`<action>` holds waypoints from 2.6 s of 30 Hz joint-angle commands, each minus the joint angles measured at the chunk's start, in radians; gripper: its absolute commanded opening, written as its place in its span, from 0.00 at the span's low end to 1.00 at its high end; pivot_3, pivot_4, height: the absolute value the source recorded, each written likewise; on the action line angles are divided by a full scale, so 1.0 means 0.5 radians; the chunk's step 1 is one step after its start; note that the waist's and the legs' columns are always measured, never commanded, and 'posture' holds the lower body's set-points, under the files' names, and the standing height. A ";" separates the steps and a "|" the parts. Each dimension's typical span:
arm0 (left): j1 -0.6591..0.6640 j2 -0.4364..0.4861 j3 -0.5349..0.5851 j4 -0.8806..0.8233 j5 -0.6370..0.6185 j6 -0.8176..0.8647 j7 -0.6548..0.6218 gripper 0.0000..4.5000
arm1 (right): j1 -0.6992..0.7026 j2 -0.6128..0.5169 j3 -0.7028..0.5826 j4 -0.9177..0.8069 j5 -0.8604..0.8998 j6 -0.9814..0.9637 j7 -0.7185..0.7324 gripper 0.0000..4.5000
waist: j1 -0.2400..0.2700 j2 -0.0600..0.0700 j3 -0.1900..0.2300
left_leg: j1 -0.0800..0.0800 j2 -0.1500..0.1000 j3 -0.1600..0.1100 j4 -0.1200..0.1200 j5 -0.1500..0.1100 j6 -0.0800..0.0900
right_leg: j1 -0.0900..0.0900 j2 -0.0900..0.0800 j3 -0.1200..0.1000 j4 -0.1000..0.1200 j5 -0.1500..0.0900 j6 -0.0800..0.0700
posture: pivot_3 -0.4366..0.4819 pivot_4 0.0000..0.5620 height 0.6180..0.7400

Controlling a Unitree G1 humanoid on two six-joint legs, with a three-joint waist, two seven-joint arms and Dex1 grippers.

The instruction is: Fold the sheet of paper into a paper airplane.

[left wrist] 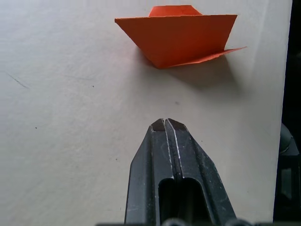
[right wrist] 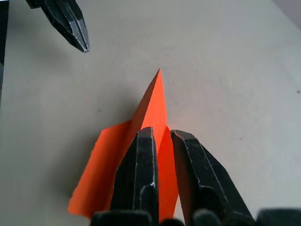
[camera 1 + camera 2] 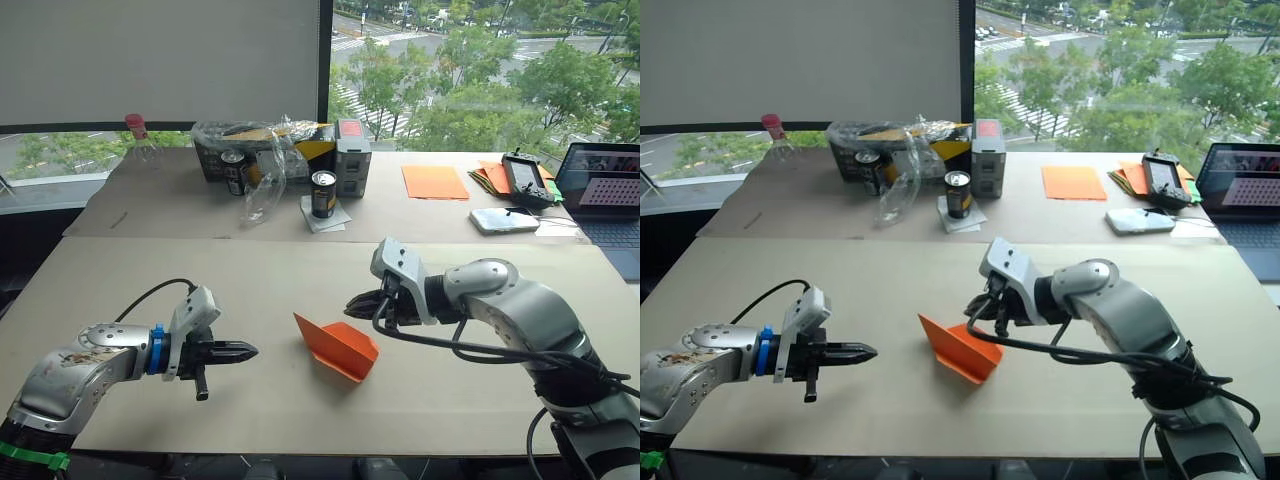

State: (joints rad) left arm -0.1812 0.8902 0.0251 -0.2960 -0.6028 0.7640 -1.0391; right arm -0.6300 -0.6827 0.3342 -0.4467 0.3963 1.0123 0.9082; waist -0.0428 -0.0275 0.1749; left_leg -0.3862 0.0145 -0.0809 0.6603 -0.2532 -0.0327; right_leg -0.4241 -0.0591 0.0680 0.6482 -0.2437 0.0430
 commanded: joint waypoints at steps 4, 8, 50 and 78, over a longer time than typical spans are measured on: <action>-0.056 -0.048 0.050 -0.010 0.009 -0.101 -0.001 0.00 | -0.029 0.196 -0.005 -0.107 0.060 0.340 -0.259 0.74 | -0.008 0.000 0.000 | 0.002 0.001 0.001 0.001 0.000 0.000 | 0.000 0.001 0.001 0.002 0.001 0.000 | 0.48 0.27 0.92; -0.060 -0.041 0.038 -0.002 0.039 -0.123 -0.002 0.00 | -0.018 0.167 0.074 -0.104 0.033 0.395 -0.307 0.74 | 0.000 0.000 0.000 | 0.001 0.000 0.000 0.001 0.000 0.000 | 0.000 0.001 0.001 0.001 0.001 0.000 | 0.48 0.27 0.92; -0.222 -0.372 -0.021 0.000 -0.050 -0.011 0.214 0.00 | -0.760 -0.143 -0.821 2.806 -0.523 -0.959 -0.848 0.01 | -0.052 0.001 0.000 | 0.002 -0.001 0.005 0.001 0.000 0.000 | 0.002 0.000 0.006 0.001 0.004 0.000 | 0.48 0.27 0.92; -0.363 -0.407 -0.048 0.216 0.194 -0.217 0.287 0.00 | -0.063 -0.088 -0.924 0.832 0.027 -0.647 -0.166 0.98 | -0.043 0.004 0.000 | 0.002 0.000 0.002 0.002 0.000 0.001 | 0.003 0.000 0.004 0.002 0.004 0.002 | 0.48 0.27 0.92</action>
State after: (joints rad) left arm -0.3558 0.6783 -0.0069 -0.1752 -0.5198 0.6897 -0.8895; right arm -0.6981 -0.7418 -0.1115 0.0822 0.3526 0.6660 0.8079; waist -0.0640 -0.0253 0.1750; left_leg -0.3852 0.0140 -0.0798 0.6613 -0.2530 -0.0324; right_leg -0.4224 -0.0593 0.0700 0.6492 -0.2414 0.0440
